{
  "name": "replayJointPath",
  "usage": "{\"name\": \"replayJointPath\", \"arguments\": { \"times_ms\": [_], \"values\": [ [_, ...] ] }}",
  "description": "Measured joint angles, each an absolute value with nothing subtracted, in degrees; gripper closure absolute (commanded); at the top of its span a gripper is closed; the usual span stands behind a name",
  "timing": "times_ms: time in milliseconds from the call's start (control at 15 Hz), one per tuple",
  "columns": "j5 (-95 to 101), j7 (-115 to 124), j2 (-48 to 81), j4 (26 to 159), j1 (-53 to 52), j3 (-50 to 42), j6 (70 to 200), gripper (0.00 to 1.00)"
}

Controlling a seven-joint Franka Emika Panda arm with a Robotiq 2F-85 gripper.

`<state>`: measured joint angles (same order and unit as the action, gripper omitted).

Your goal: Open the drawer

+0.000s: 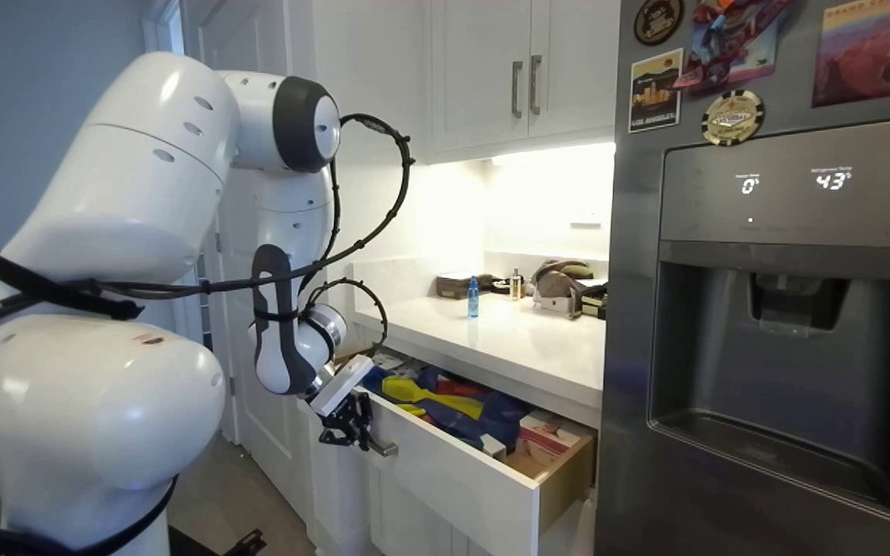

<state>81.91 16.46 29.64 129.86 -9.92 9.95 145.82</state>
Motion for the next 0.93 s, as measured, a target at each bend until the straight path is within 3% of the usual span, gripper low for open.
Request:
{"name": "replayJointPath", "arguments": {
  "times_ms": [933],
  "values": [
    [83.4,23.6,25.9,137.3,-11.9,12.6,144.4,0.97]
  ]
}}
